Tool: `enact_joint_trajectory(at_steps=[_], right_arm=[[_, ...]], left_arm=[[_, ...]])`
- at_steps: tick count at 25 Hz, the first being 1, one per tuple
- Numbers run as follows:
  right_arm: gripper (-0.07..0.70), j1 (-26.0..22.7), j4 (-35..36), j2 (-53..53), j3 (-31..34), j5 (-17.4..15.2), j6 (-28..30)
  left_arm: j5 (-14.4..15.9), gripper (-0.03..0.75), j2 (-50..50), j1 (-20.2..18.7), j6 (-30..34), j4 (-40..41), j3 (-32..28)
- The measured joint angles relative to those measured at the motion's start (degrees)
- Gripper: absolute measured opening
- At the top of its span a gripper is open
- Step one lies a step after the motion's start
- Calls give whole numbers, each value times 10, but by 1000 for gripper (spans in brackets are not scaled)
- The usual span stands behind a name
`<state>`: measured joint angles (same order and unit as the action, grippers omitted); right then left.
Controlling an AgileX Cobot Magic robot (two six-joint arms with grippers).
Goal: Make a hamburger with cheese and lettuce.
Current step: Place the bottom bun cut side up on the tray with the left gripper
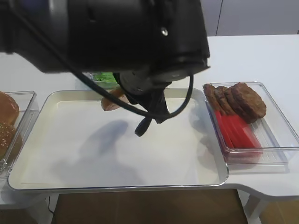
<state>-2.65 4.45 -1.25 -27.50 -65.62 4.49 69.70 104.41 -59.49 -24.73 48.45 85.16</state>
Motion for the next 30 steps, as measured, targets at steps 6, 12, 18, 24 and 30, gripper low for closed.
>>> enact_joint_trajectory(at_steps=[6, 12, 18, 24, 30], right_arm=[[406, 0, 0, 0, 0, 0, 0], [406, 0, 0, 0, 0, 0, 0], [406, 0, 0, 0, 0, 0, 0], [406, 0, 0, 0, 0, 0, 0], [406, 0, 0, 0, 0, 0, 0]], left_arm=[[-3, 121, 10, 0, -55, 5, 0], [-4, 121, 11, 5, -77, -26, 0], [-4, 121, 11, 7, -88, -57, 0], [-4, 121, 11, 11, -109, -60, 0], [-4, 121, 11, 23, -77, -49, -1]])
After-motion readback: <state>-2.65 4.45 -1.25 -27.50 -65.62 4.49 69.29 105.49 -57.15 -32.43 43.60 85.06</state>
